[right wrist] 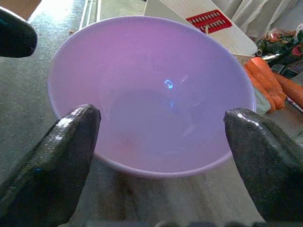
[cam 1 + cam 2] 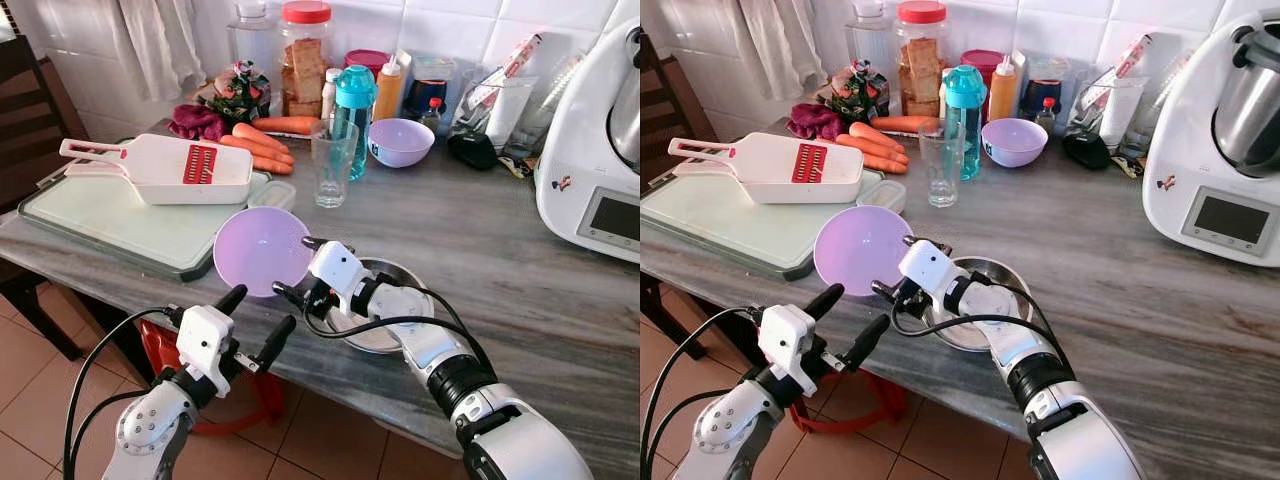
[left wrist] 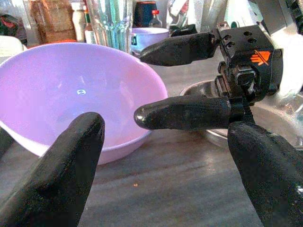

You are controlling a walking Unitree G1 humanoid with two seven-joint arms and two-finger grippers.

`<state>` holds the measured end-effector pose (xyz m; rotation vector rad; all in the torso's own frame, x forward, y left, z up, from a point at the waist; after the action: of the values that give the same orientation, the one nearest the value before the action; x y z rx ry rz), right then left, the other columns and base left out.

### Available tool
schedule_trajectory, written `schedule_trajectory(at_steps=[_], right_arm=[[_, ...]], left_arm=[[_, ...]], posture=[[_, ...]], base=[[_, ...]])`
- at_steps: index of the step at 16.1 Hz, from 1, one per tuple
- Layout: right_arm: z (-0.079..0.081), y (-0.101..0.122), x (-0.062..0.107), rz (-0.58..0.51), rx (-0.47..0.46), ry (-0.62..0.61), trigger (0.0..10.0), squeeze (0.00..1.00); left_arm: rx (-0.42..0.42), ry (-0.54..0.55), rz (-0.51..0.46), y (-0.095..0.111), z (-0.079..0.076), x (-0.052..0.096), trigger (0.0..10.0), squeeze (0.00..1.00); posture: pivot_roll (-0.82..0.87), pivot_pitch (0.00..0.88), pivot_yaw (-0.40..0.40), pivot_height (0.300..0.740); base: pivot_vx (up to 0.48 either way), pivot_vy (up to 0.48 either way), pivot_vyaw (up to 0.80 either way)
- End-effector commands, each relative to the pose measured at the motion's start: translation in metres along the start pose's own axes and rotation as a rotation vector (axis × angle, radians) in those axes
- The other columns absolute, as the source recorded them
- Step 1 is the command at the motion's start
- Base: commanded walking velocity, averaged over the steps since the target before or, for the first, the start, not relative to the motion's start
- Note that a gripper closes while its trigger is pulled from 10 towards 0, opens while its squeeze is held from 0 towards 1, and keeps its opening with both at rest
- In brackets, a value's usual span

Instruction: Setting the table

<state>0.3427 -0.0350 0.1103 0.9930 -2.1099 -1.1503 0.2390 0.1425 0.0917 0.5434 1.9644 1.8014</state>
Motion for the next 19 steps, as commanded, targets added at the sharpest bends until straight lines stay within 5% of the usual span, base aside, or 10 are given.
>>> schedule_trajectory(at_steps=[1, 8, 12, 15, 19], right_arm=[[-0.012, 0.010, -0.003, -0.024, 0.012, -0.032, 10.0, 0.99], [-0.044, 0.054, -0.001, -0.210, -0.025, -0.199, 10.0, 1.00], [-0.062, 0.068, 0.021, -0.259, -0.027, -0.362, 10.0, 1.00], [-0.078, 0.056, 0.058, -0.127, -0.001, -0.589, 10.0, 1.00], [-0.071, 0.028, 0.096, 0.053, -0.047, -0.689, 10.0, 1.00]], left_arm=[[-0.014, -0.004, -0.007, 0.003, 0.000, -0.003, 10.0, 0.00], [-0.014, -0.002, -0.012, 0.002, 0.001, -0.005, 10.0, 0.00], [-0.016, 0.002, -0.018, 0.002, 0.001, -0.007, 10.0, 0.00], [-0.019, 0.016, -0.027, 0.003, 0.003, -0.008, 10.0, 0.00], [-0.016, 0.022, -0.035, 0.003, 0.005, -0.009, 10.0, 0.00]], posture=[[0.11, 0.013, -0.015, 0.740], [0.11, 0.000, -0.017, 0.740], [0.11, 0.000, -0.024, 0.740], [0.10, 0.000, -0.028, 0.740], [0.09, 0.000, -0.035, 0.740]], base=[[0.000, 0.000, 0.00], [0.000, 0.000, 0.00], [0.000, 0.000, 0.00], [0.000, 0.000, 0.00], [0.000, 0.000, 0.00]])
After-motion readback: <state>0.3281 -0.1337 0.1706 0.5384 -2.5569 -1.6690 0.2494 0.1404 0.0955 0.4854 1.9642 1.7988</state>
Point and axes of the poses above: a point about 5 cm out from each wrist's last joint towards the gripper, its own x axis pointing back from the gripper into the wrist, its own y axis along the axis of the wrist's last joint, z = x × y, the point moved 1 cm from there along -x, pointing out of the wrist towards the gripper, and after that the axes turned 7 degrees about x, right-handed, at the moved point
